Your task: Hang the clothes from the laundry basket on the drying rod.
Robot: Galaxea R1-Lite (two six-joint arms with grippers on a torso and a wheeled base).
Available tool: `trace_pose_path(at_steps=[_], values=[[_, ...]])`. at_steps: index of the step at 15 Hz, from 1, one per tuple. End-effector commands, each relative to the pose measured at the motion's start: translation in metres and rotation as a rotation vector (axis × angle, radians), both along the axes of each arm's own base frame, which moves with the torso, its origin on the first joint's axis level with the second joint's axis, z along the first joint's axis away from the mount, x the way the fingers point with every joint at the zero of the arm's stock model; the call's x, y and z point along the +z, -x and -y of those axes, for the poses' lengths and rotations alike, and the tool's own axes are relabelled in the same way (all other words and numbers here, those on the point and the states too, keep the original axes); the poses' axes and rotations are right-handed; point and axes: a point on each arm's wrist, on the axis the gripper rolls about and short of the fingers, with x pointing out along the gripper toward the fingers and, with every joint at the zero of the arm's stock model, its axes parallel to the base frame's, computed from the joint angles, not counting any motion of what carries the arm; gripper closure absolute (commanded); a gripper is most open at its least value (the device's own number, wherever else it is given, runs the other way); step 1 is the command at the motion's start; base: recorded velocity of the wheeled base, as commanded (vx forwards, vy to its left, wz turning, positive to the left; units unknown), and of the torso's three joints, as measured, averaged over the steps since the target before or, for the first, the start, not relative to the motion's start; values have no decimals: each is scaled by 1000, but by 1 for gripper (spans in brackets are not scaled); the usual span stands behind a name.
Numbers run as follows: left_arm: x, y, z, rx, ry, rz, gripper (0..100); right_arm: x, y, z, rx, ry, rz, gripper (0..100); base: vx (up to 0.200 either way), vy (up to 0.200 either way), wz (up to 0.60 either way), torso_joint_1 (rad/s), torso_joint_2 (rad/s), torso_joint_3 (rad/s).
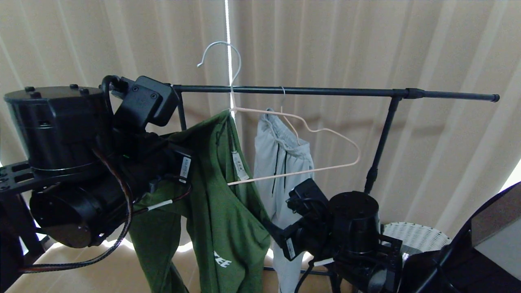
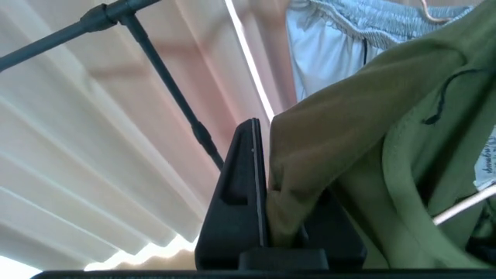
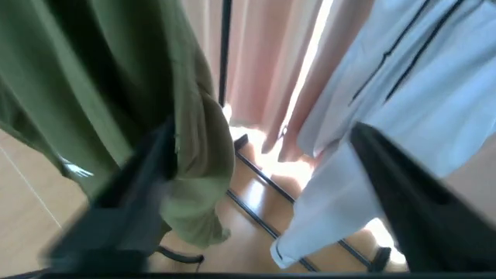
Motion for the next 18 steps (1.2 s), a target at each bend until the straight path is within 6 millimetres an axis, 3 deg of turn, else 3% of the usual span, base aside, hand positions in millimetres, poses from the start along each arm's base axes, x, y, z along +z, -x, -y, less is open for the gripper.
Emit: trace_pose_path(at_steps=[1, 3, 4, 9, 14, 18], values=[[1, 1, -2, 5, 3, 4, 100, -3, -1, 5, -23, 14, -9, 100, 0, 0, 0, 0, 0, 0], [0, 0, -3, 11, 0, 1, 100, -3, -4, 17, -65, 23, -11, 100, 0, 0, 0, 0, 0, 0], [-6, -1, -7, 23, -16, -15, 100, 4, -4, 40, -121, 20, -8, 100, 0, 0, 0, 0, 0, 0], [-25, 5, -13, 25, -98, -67, 100, 46, -14, 94, -270, -45, 103, 100, 0, 0, 0, 0, 0, 0], [-38, 0, -32, 83, -209, -102, 100, 63, -10, 105, -284, -46, 165, 100, 0, 0, 0, 0, 0, 0], [-47, 2, -34, 79, -237, -130, 100, 74, -2, 108, -261, -4, 228, 100, 0, 0, 0, 0, 0, 0]])
